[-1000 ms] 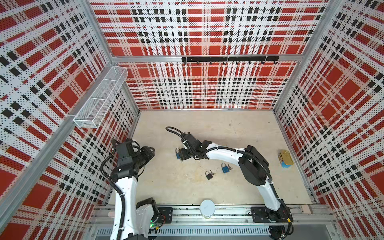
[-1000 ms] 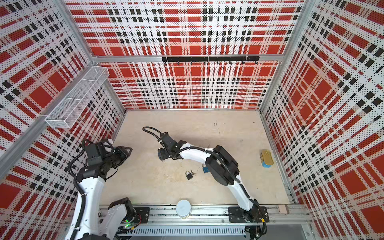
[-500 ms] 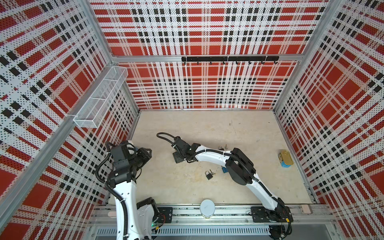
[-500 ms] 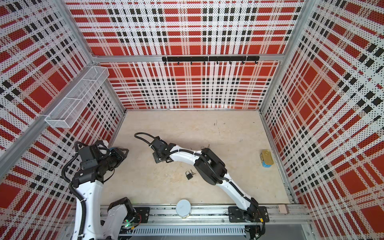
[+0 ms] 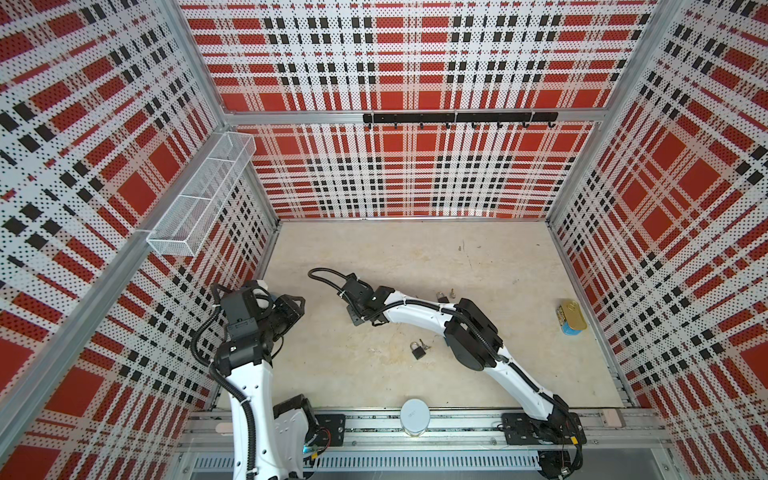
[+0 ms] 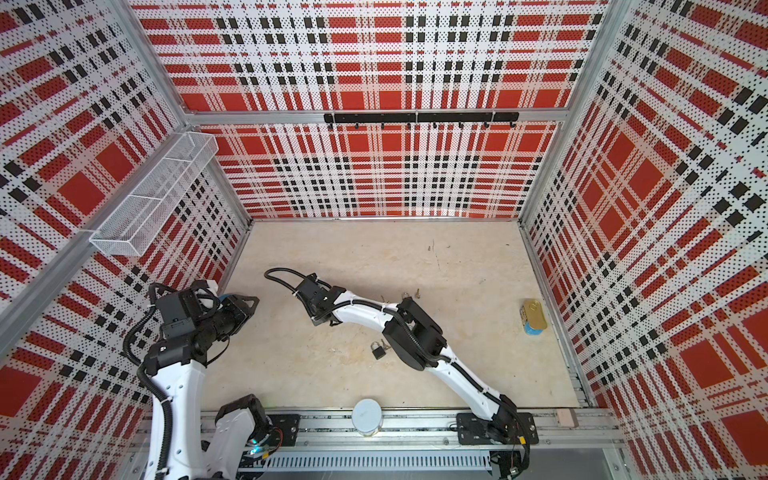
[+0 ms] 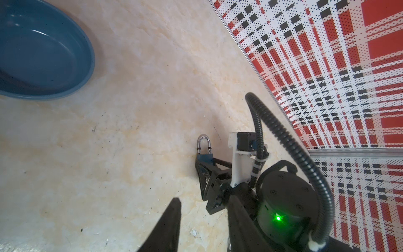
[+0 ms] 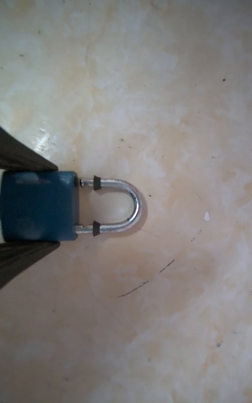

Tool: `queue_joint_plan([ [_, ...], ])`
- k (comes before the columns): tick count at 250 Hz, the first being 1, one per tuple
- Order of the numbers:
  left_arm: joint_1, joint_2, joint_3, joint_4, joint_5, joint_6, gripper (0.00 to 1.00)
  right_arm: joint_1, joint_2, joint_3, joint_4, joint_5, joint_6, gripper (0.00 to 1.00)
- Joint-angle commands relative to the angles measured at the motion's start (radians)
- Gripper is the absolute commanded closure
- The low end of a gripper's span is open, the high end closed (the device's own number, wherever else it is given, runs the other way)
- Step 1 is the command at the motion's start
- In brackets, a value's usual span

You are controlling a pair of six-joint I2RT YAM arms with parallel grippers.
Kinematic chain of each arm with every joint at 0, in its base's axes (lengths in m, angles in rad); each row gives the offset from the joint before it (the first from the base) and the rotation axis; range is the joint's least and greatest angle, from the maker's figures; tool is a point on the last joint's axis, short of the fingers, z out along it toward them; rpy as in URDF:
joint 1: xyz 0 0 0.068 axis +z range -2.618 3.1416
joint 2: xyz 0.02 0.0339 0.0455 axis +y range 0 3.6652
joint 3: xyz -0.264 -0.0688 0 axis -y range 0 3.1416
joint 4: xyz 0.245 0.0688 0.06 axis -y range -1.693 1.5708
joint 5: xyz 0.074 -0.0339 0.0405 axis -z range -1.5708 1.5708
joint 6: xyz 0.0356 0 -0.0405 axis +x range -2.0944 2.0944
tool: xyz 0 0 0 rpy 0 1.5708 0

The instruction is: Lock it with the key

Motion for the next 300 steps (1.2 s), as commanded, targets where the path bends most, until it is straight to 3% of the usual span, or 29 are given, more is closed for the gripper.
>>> queue_joint_plan([
  [1,0.013,-0.008,-0.011,0.023,0.016,-0.005,0.60,0.003,0.011,-0.013,-0.035,0.037,-0.024,0.66],
  [60,0.014,-0.012,-0.014,0.025,0.026,-0.002,0.60,0.003,0.007,-0.026,-0.020,0.035,-0.053,0.49],
  [203,0.014,-0.011,-0.025,0.035,0.032,0.000,0.60,0.003,0.058,0.031,-0.057,0.023,-0.053,0.47],
  [212,0.014,-0.011,-0.024,0.034,0.032,0.000,0.60,0.001,0.060,0.032,-0.057,0.021,-0.053,0.50],
  [249,0.013,-0.009,-0.020,0.035,0.029,0.003,0.60,0.000,0.053,0.030,-0.045,0.012,-0.054,0.81],
  [300,0.019,-0.007,-0.026,0.039,0.034,-0.001,0.60,-0.004,-0.066,-0.112,0.054,0.007,-0.088,0.89],
])
